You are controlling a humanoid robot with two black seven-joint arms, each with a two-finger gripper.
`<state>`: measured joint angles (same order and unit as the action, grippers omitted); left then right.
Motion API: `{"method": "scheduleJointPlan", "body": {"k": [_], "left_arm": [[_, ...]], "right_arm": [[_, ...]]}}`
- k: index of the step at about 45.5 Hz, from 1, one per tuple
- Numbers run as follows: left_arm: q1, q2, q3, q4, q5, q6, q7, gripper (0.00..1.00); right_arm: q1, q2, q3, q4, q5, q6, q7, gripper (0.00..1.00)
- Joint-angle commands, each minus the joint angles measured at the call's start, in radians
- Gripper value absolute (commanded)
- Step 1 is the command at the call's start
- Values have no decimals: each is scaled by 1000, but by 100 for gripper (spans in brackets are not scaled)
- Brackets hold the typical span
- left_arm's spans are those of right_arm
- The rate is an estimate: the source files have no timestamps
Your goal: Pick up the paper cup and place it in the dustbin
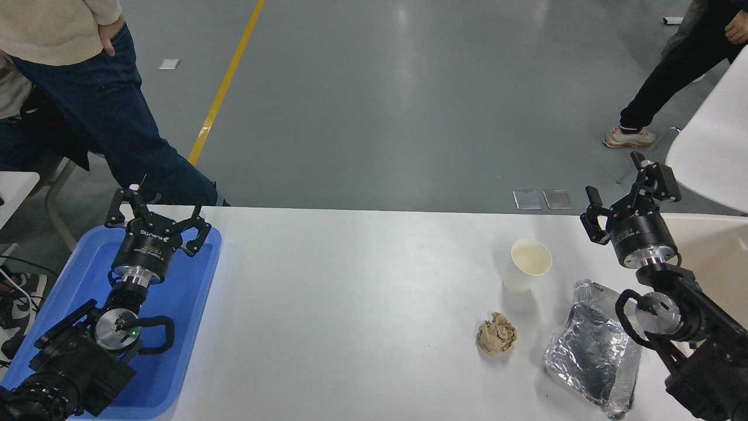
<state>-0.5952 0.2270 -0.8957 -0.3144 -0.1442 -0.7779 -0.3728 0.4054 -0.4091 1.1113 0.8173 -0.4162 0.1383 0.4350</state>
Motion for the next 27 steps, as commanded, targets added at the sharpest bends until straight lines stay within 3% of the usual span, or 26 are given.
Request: {"method": "scheduleJointPlan", "body": {"k": [1,12,27], "left_arm": [[0,0,0,0,0,0,2,100],[0,0,0,0,0,0,2,100],[-2,0,1,0,0,0,2,100]], "right_arm": [[70,-178,-260,8,11,-2,1,100],[182,-365,-545,20,240,23,7,100],[631,-459,-1324,23,263,24,7,100]]}}
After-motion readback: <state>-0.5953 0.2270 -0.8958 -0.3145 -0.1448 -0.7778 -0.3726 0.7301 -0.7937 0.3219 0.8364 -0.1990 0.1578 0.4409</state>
